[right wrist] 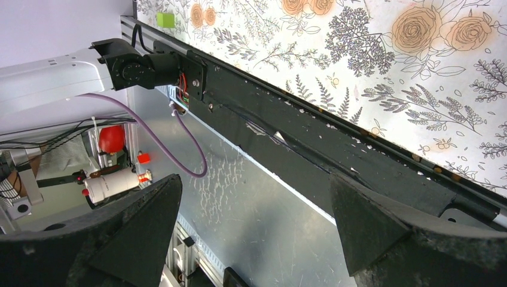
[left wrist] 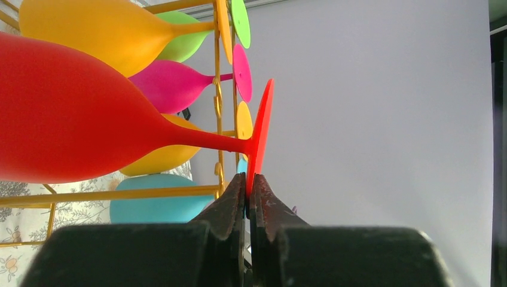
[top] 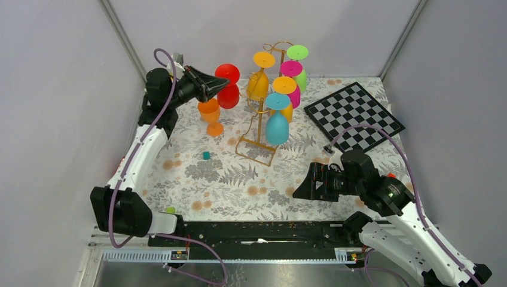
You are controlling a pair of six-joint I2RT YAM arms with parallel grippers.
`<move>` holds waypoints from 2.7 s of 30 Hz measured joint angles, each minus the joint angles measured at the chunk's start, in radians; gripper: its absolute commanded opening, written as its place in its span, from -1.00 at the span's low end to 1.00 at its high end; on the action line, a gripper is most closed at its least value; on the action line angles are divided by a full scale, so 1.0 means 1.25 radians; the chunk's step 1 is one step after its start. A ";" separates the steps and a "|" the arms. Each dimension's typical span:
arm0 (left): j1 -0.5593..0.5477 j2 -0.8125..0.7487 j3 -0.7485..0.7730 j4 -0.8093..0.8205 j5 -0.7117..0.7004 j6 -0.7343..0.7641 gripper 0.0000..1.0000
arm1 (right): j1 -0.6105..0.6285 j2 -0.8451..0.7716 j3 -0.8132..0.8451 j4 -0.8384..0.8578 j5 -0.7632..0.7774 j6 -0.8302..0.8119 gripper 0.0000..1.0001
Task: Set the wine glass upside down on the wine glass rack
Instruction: Turn the wine glass upside down at the wine rack.
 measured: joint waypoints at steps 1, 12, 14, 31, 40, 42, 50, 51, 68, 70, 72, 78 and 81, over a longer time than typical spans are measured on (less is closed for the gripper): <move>-0.002 0.009 0.009 0.000 0.000 -0.001 -1.00 | 0.000 -0.001 -0.002 0.002 0.000 0.001 0.99; -0.055 0.081 0.076 0.000 -0.002 -0.009 -1.00 | 0.000 0.002 -0.008 0.005 -0.004 0.003 0.99; -0.066 0.092 0.083 -0.004 -0.003 -0.009 -1.00 | 0.000 0.004 -0.008 0.007 -0.004 0.003 0.99; -0.074 0.147 0.135 -0.005 -0.031 -0.011 -1.00 | 0.000 0.013 -0.008 0.019 -0.006 0.002 0.97; -0.077 0.164 0.139 -0.008 -0.040 -0.017 -1.00 | 0.000 0.013 -0.008 0.020 -0.006 0.002 0.97; -0.077 0.164 0.139 -0.008 -0.042 -0.020 -1.00 | 0.000 0.013 -0.008 0.019 -0.006 0.002 0.97; -0.077 0.170 0.171 -0.023 -0.042 -0.035 -1.00 | 0.000 0.013 -0.008 0.020 -0.006 0.002 0.97; -0.077 0.171 0.175 -0.028 -0.042 -0.035 -1.00 | 0.000 0.013 -0.008 0.020 -0.006 0.002 0.97; -0.089 0.197 0.177 -0.056 -0.046 -0.050 -1.00 | 0.000 0.011 -0.014 0.022 -0.006 0.002 0.97; -0.092 0.201 0.179 -0.056 -0.047 -0.051 -1.00 | 0.000 0.010 -0.015 0.022 -0.006 0.002 0.97; -0.093 0.201 0.179 -0.056 -0.048 -0.051 -1.00 | 0.000 0.009 -0.016 0.022 -0.005 0.002 0.97; -0.098 0.201 0.188 -0.056 -0.048 -0.051 -1.00 | 0.000 0.004 -0.017 0.022 -0.006 0.002 0.97; -0.099 0.203 0.194 -0.055 -0.048 -0.052 -1.00 | 0.000 0.003 -0.020 0.022 -0.005 0.002 0.97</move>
